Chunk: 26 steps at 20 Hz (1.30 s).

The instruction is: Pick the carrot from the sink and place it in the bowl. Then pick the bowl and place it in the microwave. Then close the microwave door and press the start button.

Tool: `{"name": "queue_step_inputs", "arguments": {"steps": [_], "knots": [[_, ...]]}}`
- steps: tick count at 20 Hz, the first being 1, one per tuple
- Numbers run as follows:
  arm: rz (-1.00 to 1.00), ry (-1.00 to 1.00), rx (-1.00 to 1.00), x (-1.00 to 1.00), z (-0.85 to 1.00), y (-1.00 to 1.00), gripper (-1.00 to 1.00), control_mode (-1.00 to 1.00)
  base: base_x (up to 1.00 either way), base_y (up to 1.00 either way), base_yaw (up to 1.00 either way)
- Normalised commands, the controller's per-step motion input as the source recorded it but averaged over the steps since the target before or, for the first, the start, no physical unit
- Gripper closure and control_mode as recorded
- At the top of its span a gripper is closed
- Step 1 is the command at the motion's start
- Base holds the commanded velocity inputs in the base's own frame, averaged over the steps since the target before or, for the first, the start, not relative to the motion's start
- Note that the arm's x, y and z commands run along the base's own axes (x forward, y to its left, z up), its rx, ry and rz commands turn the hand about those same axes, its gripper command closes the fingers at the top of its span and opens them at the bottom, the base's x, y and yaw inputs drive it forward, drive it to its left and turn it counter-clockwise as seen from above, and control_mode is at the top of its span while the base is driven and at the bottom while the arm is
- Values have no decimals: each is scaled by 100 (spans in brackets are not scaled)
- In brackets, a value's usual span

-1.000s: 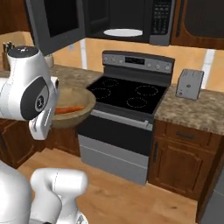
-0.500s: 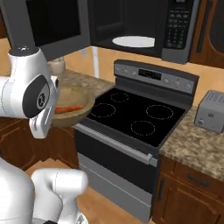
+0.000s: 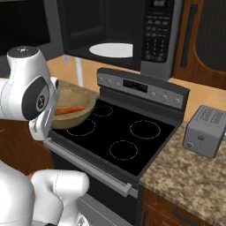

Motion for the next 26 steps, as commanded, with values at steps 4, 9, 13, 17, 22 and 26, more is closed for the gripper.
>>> {"name": "queue_step_inputs", "arguments": {"steps": [4,9,13,17,22,26], "knots": [[0,0,0,0,0,0,100,100,58,-4,3],[0,0,0,0,0,0,100,100,28,-3,18],[0,0,0,0,0,0,100,100,7,-10,30],[6,-2,0,1,17,0,100,-100,7,-6,13],[0,-14,-4,-1,84,3,100,-100,0,0,0],[0,-6,0,26,58,0,100,-100,0,0,0]]}}
